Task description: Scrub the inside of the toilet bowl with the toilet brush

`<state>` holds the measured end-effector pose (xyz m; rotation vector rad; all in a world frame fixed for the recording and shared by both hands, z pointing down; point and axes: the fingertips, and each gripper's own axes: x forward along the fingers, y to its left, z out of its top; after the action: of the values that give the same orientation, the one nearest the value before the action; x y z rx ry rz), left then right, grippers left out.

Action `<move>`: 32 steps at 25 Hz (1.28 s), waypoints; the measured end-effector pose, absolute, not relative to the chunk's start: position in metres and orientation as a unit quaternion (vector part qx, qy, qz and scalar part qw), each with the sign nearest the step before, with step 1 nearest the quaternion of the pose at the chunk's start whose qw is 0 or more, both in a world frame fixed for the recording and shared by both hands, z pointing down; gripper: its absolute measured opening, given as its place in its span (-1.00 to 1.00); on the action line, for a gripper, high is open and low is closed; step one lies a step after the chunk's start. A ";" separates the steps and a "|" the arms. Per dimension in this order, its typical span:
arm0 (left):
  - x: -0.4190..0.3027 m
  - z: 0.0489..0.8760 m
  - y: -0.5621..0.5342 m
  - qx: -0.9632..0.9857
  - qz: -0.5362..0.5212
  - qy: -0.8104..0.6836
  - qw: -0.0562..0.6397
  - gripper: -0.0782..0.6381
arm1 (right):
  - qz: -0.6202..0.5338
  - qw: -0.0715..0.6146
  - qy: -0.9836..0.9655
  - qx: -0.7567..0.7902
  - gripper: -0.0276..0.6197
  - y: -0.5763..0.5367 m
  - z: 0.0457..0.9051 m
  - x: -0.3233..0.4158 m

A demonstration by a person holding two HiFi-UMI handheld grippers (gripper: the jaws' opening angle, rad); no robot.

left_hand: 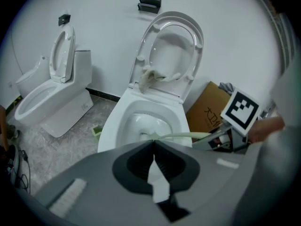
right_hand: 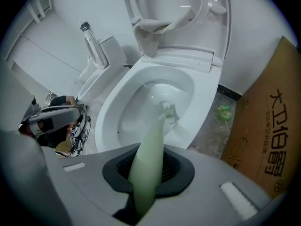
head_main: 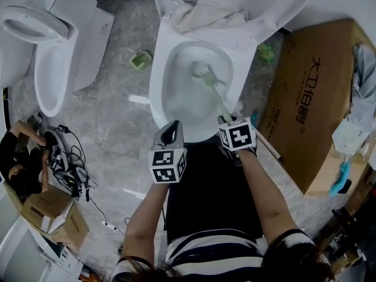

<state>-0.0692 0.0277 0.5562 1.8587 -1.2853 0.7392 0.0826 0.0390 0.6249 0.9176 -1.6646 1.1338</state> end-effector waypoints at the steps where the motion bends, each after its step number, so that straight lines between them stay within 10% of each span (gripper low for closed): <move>1: -0.070 0.556 0.030 0.725 0.288 -0.502 0.373 -0.78 | 0.458 0.450 -0.672 0.368 -0.79 0.042 0.624 0.082; 32: -0.095 0.562 0.072 0.691 0.275 -0.529 0.408 -0.78 | 0.523 0.402 -0.697 0.282 -0.80 0.093 0.616 0.010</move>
<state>-0.0952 0.0718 0.5620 1.7429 -1.3341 0.6932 0.0098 0.0927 0.6158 0.7127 -1.7608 1.3221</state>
